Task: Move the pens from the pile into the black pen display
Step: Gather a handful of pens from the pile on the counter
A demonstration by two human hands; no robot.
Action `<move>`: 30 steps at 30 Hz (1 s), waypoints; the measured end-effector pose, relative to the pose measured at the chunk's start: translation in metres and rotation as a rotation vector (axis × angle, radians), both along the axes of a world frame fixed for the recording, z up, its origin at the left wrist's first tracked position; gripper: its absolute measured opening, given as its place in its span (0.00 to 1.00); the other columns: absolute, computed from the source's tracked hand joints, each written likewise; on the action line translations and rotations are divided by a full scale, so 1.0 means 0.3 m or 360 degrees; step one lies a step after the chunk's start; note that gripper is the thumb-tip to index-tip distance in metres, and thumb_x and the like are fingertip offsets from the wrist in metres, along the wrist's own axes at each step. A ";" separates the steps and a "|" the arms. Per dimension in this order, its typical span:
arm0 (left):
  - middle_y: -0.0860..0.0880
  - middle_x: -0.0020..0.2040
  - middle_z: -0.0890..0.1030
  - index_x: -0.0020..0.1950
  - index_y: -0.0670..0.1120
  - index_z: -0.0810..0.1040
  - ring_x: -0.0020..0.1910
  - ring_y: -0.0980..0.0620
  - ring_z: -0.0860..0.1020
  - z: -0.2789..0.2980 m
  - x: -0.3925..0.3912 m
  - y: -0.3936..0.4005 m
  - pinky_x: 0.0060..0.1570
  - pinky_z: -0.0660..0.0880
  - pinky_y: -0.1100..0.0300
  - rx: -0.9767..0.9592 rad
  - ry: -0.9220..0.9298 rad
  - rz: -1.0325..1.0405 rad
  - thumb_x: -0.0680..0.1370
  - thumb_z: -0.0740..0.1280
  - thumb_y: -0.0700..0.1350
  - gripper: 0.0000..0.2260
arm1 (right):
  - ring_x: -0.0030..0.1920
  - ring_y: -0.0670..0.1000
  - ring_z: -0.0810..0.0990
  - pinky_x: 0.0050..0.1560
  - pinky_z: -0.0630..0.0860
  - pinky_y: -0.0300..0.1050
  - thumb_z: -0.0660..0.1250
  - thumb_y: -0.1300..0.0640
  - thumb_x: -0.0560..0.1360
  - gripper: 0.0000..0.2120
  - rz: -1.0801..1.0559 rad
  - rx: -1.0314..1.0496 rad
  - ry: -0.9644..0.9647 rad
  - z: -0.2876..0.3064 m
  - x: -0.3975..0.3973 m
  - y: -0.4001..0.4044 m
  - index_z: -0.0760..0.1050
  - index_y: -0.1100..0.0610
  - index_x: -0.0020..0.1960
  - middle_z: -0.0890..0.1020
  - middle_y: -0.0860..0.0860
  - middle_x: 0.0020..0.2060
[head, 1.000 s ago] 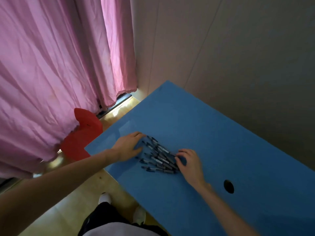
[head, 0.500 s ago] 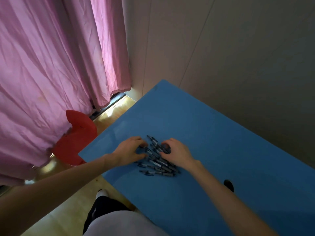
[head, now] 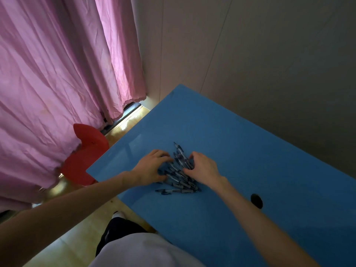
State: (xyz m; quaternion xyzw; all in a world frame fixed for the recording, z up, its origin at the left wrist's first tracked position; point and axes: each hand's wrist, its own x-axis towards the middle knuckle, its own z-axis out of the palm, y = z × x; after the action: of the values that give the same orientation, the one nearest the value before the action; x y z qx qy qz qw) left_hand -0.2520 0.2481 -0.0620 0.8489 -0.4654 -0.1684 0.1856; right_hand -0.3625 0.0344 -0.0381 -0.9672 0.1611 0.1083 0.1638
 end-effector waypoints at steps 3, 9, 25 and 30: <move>0.52 0.73 0.69 0.75 0.52 0.71 0.72 0.50 0.65 0.007 -0.004 -0.026 0.69 0.69 0.54 0.0062 -0.0009 -0.0090 0.74 0.73 0.56 0.30 | 0.49 0.50 0.78 0.43 0.75 0.46 0.69 0.39 0.75 0.24 0.0015 0.0032 -0.0023 0.003 -0.006 0.003 0.71 0.54 0.62 0.76 0.48 0.54; 0.52 0.79 0.61 0.78 0.53 0.66 0.77 0.51 0.60 0.020 -0.053 -0.026 0.75 0.64 0.53 0.0010 -0.0013 -0.0126 0.73 0.69 0.69 0.38 | 0.42 0.49 0.78 0.39 0.75 0.46 0.69 0.43 0.73 0.18 -0.0041 -0.0026 0.0007 0.007 0.005 0.002 0.70 0.53 0.56 0.77 0.47 0.47; 0.46 0.82 0.56 0.82 0.50 0.57 0.81 0.45 0.53 0.031 0.006 -0.052 0.78 0.54 0.49 0.0187 -0.0367 -0.0254 0.75 0.68 0.65 0.41 | 0.37 0.51 0.78 0.35 0.73 0.47 0.65 0.41 0.77 0.17 -0.0198 -0.0070 0.0082 0.022 0.027 -0.016 0.69 0.56 0.50 0.79 0.49 0.39; 0.45 0.82 0.50 0.83 0.49 0.49 0.81 0.43 0.51 0.034 -0.033 -0.037 0.78 0.54 0.46 0.0182 -0.0213 0.0206 0.73 0.71 0.66 0.49 | 0.37 0.48 0.78 0.34 0.72 0.45 0.65 0.33 0.75 0.23 -0.0201 -0.0017 0.0029 0.014 0.003 -0.025 0.71 0.54 0.50 0.79 0.48 0.39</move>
State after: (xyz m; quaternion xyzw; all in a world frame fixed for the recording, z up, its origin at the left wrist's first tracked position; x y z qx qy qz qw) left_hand -0.2620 0.2369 -0.0517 0.8957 -0.4106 -0.1254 0.1158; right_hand -0.3616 0.0268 -0.0339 -0.9550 0.2237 0.1056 0.1638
